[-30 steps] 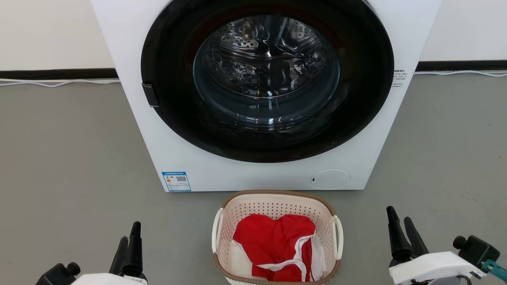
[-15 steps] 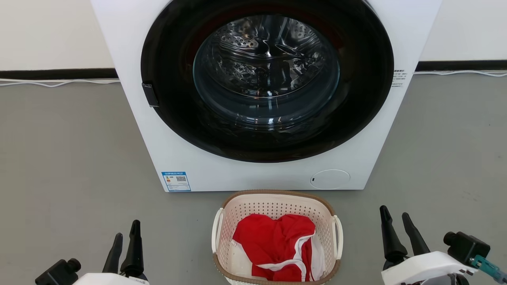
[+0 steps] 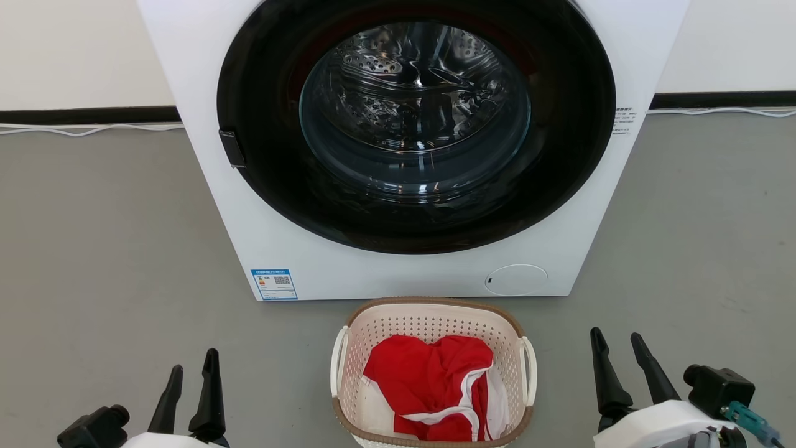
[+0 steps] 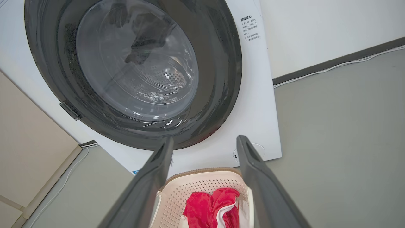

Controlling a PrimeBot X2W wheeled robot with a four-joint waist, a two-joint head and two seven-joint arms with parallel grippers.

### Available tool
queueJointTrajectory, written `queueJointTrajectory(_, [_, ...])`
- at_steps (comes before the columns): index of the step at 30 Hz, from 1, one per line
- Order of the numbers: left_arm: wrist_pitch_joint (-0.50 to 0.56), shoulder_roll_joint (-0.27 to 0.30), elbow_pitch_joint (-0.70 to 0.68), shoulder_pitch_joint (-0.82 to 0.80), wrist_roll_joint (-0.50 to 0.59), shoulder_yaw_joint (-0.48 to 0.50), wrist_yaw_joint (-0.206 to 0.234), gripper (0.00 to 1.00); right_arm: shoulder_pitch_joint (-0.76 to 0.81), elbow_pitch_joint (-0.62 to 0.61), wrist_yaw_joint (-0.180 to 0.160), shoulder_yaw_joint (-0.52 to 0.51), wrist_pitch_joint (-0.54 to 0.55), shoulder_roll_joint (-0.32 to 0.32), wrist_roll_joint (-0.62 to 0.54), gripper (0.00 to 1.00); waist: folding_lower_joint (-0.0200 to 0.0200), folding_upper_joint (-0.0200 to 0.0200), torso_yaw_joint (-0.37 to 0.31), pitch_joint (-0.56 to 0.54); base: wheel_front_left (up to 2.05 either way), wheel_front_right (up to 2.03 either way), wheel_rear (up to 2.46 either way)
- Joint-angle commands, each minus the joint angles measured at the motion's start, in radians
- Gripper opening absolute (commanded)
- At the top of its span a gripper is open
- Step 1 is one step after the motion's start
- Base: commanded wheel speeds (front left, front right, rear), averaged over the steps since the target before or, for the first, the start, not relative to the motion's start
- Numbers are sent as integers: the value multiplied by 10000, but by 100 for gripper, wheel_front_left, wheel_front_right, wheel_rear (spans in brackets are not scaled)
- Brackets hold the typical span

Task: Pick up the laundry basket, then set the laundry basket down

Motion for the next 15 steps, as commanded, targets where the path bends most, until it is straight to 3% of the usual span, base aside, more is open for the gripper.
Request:
queueJointTrajectory(1, [-151, 165, -342, -182, 320, 236, -45, 100, -333, -204, 56, 210, -198, -108, -374, 100, 0, 0, -4, 2, 0, 0, 0])
queueJointTrajectory(15, [-561, 333, -428, -139, 2061, 354, -53, 100, -325, 75, 64, 203, -605, -126, -2015, 100, 0, 0, -7, 34, 0, 0, 0])
